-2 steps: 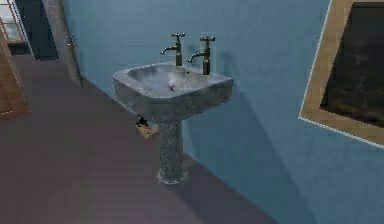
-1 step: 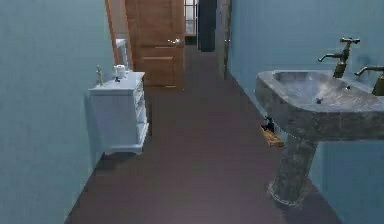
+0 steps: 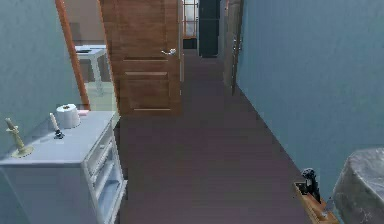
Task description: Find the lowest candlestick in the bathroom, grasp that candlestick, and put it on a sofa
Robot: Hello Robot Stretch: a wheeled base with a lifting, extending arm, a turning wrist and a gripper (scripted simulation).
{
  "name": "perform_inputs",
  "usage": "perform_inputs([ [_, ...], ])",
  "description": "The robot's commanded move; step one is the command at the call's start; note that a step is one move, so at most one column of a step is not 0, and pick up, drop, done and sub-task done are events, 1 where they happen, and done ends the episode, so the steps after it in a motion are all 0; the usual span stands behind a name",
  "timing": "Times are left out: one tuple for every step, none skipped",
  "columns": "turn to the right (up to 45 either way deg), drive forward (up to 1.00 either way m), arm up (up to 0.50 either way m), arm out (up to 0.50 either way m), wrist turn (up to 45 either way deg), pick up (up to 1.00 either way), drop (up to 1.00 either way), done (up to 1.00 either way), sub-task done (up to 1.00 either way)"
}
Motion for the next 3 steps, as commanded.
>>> perform_inputs([
  [-6.0, 0.0, 0.0, 0.0, 0.0, 0.0, 0.0, 0.0, 0.0],
  [0.0, 0.5, 0.0, 0.0, 0.0, 0.0, 0.0, 0.0, 0.0],
  [-45.0, 0.0, 0.0, 0.0, 0.0, 0.0, 0.0, 0.0, 0.0],
])
